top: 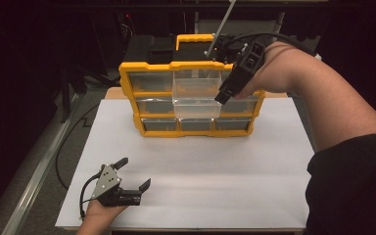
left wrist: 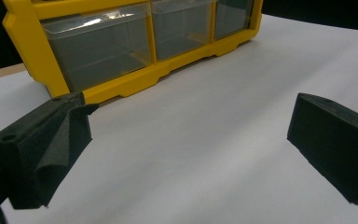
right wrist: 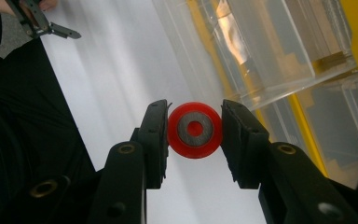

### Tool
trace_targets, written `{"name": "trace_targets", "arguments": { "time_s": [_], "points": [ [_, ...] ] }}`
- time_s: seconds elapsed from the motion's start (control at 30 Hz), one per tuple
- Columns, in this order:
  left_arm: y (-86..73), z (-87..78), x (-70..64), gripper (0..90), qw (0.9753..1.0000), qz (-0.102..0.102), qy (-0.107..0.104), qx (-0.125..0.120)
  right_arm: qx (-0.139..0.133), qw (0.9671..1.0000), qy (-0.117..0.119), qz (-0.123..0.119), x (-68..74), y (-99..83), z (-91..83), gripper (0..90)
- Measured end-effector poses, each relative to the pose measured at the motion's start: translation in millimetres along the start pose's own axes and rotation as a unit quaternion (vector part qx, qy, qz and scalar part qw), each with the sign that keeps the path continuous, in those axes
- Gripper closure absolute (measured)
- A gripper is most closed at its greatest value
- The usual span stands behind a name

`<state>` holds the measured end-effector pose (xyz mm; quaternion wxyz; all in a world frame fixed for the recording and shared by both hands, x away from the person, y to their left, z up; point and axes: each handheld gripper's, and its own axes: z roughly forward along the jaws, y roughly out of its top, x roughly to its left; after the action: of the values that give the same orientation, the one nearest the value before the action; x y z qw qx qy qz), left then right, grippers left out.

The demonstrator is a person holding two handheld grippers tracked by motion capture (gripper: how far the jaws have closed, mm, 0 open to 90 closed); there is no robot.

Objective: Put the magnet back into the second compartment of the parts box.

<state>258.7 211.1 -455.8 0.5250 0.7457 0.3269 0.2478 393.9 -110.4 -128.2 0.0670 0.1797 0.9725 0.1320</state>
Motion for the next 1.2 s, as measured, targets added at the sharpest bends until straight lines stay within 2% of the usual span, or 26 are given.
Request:
{"name": "trace_targets", "arguments": {
  "time_s": [0.7, 1.2],
  "points": [
    [0.0, -0.3, 0.4, 0.8, 1.0000, 0.000, -0.003, 0.000, 0.007, 0.9999, -0.004, -0.014, -7.0, 40.5, 17.7, 64.4],
    [-0.1, -0.1, -0.4, 1.0, 1.0000, -0.002, -0.004, -0.004, 0.011, 0.9998, -0.015, -0.004, -21.1, 52.2, 24.8, 64.4]
  ]
}}
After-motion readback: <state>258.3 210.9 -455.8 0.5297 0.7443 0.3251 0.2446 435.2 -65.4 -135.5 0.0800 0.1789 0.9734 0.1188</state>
